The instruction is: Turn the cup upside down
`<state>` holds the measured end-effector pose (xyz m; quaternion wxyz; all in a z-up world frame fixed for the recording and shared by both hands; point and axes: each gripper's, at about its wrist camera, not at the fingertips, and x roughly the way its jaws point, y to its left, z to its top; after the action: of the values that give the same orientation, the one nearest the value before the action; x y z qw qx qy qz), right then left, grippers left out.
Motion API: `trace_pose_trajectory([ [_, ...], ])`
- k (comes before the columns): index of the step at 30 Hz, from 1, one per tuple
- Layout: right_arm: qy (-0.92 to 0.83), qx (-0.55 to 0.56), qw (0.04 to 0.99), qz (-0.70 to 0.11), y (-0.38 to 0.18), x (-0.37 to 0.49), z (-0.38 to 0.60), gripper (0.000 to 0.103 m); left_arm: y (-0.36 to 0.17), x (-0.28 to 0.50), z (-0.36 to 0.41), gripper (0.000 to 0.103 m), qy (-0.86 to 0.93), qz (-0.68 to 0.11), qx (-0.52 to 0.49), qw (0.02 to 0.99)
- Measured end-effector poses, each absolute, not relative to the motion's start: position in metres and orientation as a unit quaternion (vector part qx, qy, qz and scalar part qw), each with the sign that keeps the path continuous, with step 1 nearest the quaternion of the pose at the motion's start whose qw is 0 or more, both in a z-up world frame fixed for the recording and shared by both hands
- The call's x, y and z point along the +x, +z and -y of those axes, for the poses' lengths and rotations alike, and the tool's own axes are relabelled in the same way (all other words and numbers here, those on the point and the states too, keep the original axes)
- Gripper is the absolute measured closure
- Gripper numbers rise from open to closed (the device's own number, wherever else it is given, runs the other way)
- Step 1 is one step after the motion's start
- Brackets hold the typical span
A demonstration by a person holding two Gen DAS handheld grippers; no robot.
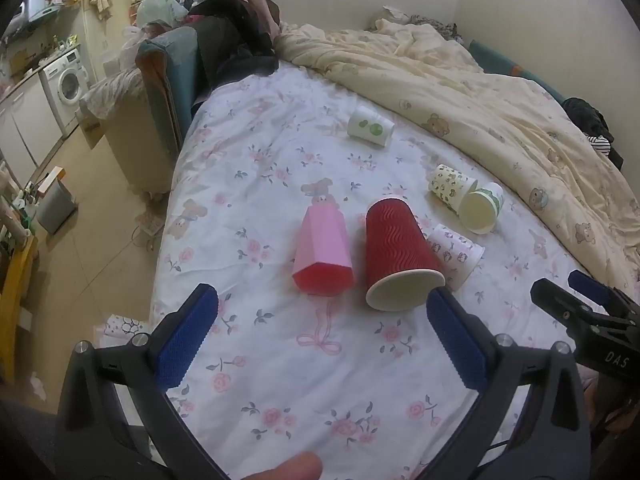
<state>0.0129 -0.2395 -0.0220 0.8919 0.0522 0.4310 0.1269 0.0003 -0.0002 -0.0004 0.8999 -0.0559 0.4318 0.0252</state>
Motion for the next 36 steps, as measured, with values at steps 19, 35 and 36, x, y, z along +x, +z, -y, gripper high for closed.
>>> trace_pose_trajectory([
  [19, 0.129, 0.043, 0.891, -0.433, -0.024, 0.0129, 0.2349, 0.0, -0.0005, 0.0007, 0.0003, 0.0, 0.025, -0.434, -0.057, 0.899],
  [35, 0.127, 0.038, 0.891, -0.435, -0.0242, 0.0123, 0.2343, 0.0, -0.0004, -0.0031, 0.0002, 0.0, 0.021, -0.429, -0.057, 0.901],
  [36, 0.127, 0.038, 0.891, -0.435, -0.0241, 0.0121, 0.2344, 0.0, -0.0004, -0.0032, 0.0002, 0.0, 0.021, -0.429, -0.057, 0.901],
])
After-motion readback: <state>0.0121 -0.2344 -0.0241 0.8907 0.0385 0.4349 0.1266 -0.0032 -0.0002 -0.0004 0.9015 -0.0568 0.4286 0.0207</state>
